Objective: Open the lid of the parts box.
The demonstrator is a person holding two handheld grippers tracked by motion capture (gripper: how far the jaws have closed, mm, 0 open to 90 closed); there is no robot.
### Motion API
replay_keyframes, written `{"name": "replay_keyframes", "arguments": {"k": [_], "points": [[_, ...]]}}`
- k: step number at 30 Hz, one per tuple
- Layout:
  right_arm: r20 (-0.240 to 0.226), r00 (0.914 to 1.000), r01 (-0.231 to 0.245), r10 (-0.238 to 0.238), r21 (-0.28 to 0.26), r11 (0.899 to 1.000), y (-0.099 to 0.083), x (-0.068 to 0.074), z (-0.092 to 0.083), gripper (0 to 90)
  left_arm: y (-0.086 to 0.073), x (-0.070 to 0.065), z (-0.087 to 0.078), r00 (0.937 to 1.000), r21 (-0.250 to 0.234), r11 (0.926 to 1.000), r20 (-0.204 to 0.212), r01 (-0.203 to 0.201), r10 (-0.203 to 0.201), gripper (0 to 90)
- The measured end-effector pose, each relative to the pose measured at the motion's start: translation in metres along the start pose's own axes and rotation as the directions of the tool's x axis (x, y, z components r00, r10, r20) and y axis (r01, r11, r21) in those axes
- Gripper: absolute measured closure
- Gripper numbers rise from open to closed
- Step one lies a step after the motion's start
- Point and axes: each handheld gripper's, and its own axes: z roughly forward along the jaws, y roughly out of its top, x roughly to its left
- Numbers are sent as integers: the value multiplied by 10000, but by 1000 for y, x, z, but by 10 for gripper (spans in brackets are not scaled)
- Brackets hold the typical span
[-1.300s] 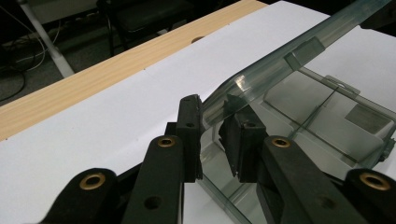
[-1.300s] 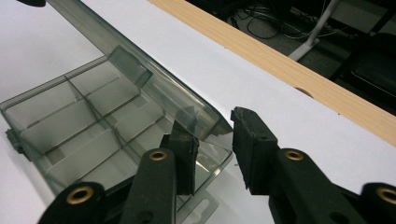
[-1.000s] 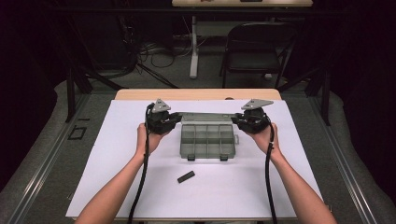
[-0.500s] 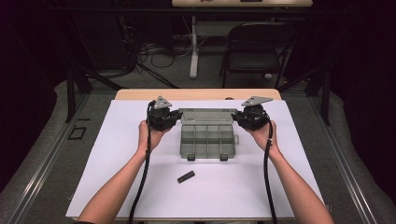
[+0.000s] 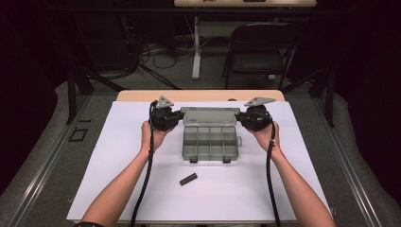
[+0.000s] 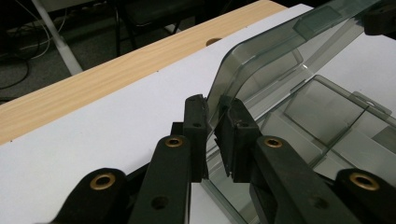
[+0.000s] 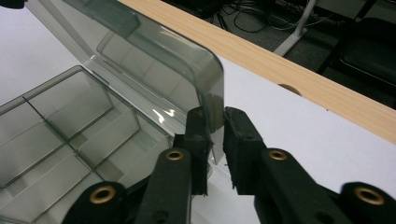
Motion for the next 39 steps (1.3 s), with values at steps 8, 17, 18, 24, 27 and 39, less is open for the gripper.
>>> {"name": "replay_keyframes", "arguments": {"k": [8, 17, 18, 24, 27, 39], "points": [[16, 10000, -31, 31, -8, 10000, 1, -2, 3, 804, 1, 1, 2, 9999, -24, 10000, -103, 4, -4, 813], [19, 9999, -147, 147, 14, 9999, 0, -4, 6, 808, 2, 3, 5, 9999, 6, 10000, -116, -9, 9, 817], [24, 9999, -111, 111, 8, 9999, 0, -5, 7, 809, 2, 3, 5, 9999, 7, 10000, -118, -9, 9, 817], [36, 9997, -237, 236, 31, 9997, 0, -5, 9, 810, 1, 3, 8, 9996, 76, 10000, -259, -58, 60, 820], [55, 9997, -231, 230, 55, 9997, 0, -6, 10, 810, 1, 4, 9, 9997, 75, 10000, -252, -33, 35, 821], [64, 9991, -409, 408, 83, 9991, -2, -7, 15, 809, -3, 5, 16, 9995, 171, 9998, -315, 92, -86, 820]]}}
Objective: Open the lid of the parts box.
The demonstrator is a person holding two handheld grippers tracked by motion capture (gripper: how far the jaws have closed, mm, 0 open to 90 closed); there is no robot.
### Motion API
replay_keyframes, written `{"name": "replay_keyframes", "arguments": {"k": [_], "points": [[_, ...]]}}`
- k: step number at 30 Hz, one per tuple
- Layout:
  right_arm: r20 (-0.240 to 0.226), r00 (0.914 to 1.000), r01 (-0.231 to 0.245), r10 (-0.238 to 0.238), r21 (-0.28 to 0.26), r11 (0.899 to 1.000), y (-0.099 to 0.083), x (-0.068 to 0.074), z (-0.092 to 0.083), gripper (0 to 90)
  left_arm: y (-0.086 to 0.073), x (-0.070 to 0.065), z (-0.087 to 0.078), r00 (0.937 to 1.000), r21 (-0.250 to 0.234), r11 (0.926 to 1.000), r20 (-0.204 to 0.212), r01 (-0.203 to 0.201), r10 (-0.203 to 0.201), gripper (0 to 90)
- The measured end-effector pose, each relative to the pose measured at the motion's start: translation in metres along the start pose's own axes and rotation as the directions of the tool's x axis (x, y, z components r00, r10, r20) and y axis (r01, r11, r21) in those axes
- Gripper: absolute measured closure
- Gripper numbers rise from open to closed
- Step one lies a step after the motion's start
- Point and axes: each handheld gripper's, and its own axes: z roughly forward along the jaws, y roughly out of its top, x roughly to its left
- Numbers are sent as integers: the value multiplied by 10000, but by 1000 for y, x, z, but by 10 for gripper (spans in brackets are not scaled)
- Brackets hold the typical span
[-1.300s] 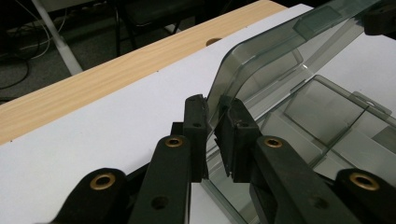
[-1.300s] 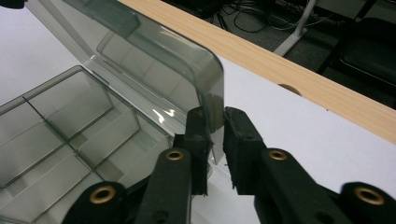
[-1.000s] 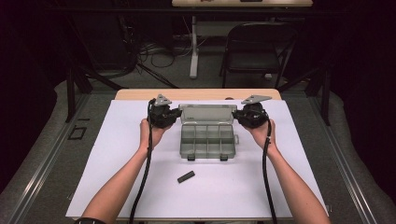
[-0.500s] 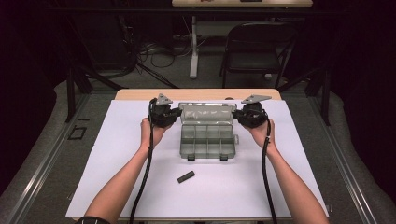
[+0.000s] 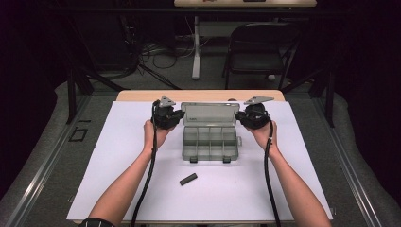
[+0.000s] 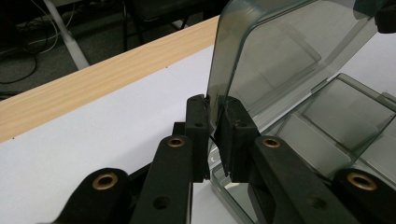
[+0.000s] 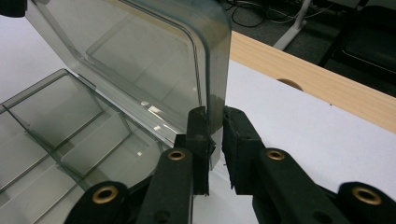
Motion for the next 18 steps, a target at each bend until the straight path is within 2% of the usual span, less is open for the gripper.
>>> {"name": "replay_keyframes", "arguments": {"k": [18], "points": [[-22, 9997, -228, 229, 163, 9996, -3, -3, 8, 809, -2, 1, 5, 10000, 135, 9999, -86, 26, -25, 822]]}}
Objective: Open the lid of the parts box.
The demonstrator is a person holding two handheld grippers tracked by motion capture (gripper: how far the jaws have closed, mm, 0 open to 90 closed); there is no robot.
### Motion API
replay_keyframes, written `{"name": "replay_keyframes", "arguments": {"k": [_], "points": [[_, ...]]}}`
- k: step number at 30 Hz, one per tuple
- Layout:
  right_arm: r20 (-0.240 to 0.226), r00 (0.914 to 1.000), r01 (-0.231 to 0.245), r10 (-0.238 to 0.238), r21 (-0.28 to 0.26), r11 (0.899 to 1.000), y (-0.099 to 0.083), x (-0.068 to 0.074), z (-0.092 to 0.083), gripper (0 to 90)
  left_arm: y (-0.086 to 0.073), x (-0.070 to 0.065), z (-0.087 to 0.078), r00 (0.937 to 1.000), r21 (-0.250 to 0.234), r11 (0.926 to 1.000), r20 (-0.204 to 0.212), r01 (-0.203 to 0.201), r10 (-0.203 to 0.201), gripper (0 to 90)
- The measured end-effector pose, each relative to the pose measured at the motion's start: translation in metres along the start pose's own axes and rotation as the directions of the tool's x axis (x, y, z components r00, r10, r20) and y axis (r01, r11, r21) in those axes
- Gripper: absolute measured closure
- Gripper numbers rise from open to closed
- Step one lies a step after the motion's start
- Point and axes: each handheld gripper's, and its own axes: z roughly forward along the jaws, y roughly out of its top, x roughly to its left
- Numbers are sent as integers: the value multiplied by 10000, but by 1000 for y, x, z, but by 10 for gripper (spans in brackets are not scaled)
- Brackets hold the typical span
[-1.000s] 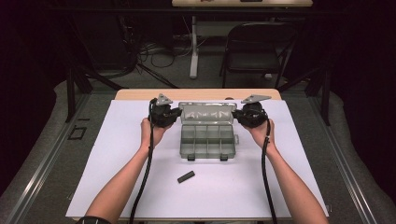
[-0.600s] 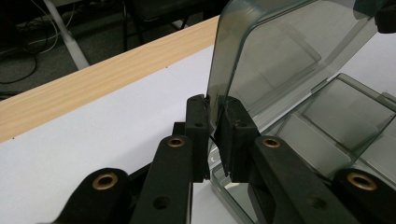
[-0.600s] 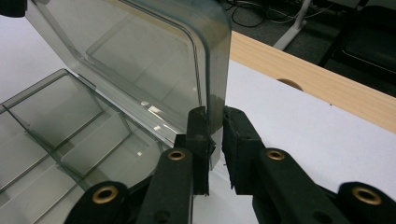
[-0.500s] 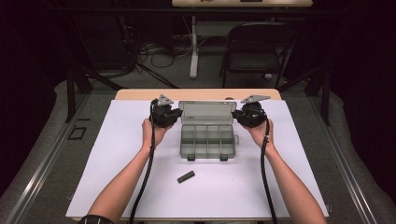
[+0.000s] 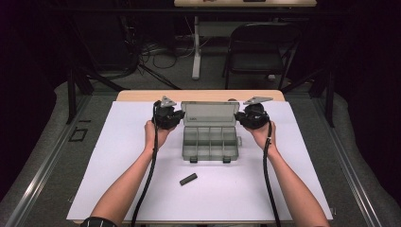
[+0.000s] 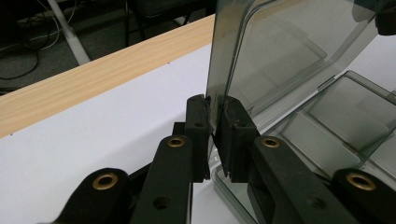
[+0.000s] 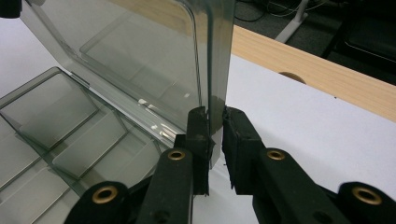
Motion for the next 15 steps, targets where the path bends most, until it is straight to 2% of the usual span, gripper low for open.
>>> {"name": "replay_keyframes", "arguments": {"k": [15], "points": [[-91, 9994, -344, 346, 119, 9993, -4, -4, 6, 818, -2, 0, 6, 9999, 121, 9999, -110, 123, -122, 821]]}}
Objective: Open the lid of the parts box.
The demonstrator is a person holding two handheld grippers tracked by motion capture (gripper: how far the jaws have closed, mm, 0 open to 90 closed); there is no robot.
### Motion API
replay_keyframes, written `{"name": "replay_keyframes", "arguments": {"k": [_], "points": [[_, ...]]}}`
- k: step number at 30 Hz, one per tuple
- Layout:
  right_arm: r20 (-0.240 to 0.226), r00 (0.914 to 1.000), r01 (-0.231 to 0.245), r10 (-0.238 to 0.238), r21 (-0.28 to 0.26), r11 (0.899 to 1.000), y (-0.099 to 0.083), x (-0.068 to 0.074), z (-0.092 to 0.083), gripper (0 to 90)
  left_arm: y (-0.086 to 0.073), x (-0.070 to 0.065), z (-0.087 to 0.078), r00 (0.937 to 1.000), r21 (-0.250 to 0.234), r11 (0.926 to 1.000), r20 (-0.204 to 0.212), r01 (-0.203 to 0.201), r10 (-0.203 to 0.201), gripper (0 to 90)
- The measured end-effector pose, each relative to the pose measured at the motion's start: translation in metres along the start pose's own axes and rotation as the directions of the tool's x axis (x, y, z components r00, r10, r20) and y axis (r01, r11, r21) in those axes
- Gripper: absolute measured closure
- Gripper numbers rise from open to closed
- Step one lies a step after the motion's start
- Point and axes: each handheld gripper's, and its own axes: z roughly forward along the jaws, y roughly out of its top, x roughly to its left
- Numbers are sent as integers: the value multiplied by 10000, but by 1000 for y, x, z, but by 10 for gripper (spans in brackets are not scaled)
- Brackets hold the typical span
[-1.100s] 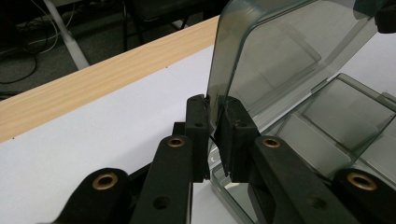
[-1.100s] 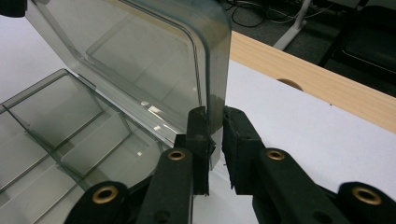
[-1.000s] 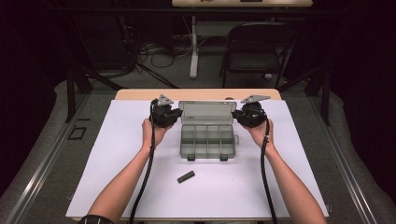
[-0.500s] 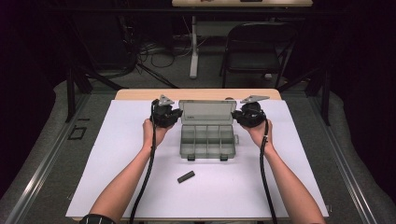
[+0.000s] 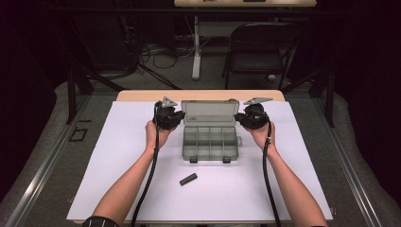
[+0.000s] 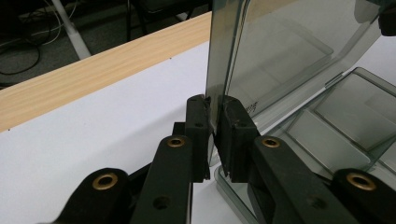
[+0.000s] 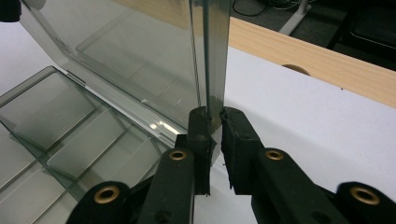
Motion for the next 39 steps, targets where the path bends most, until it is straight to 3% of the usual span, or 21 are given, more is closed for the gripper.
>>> {"name": "replay_keyframes", "arguments": {"k": [16, 31, 35, 39], "points": [[-159, 9987, -488, 488, -23, 9988, -5, -5, 7, 821, -8, 3, 13, 9988, 263, 9984, 12, 499, -499, 820], [-142, 9978, -636, 640, 295, 9975, -13, -7, 19, 821, -13, 2, 24, 9981, 556, 9967, -216, 592, -581, 818], [-82, 9978, -660, 663, 331, 9973, -14, -7, 21, 821, -14, 1, 26, 9988, 882, 9950, -202, 462, -446, 817], [-40, 9980, -629, 631, 366, 9973, -15, -7, 23, 821, -15, 1, 29, 9983, 802, 9955, -345, 499, -472, 818]]}}
